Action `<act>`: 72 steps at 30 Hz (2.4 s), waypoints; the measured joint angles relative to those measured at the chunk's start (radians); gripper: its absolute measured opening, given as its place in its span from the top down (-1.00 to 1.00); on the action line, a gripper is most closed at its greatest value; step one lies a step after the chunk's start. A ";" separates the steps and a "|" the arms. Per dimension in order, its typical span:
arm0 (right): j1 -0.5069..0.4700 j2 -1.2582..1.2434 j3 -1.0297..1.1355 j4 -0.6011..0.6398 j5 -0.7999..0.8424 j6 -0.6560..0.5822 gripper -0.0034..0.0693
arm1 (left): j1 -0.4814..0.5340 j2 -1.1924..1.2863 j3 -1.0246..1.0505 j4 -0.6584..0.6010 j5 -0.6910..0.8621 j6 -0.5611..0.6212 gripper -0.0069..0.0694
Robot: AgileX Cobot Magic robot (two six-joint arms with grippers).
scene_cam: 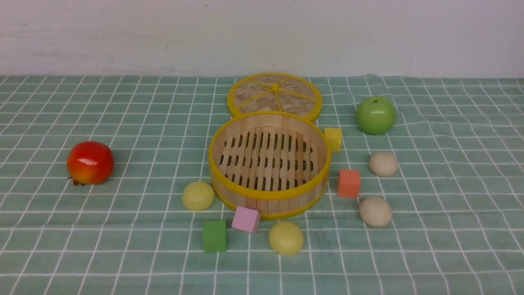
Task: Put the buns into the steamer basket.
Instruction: Use the left arm to grab a steamed stuffed bun
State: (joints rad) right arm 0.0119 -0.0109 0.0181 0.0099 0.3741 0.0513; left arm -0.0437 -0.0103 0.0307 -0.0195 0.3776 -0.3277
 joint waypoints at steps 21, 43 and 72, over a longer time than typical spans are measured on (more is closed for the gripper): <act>0.000 0.000 0.000 0.000 0.000 0.000 0.25 | 0.000 0.000 0.000 0.000 0.000 0.000 0.20; 0.000 0.000 0.000 0.000 0.000 0.000 0.25 | 0.000 0.000 -0.005 -0.361 -0.447 -0.242 0.23; 0.000 0.000 0.000 0.000 0.000 0.000 0.25 | -0.249 1.510 -1.130 -0.286 0.430 0.408 0.86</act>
State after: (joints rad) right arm 0.0119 -0.0109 0.0181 0.0099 0.3741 0.0513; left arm -0.2923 1.4997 -1.0993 -0.3053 0.8080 0.0806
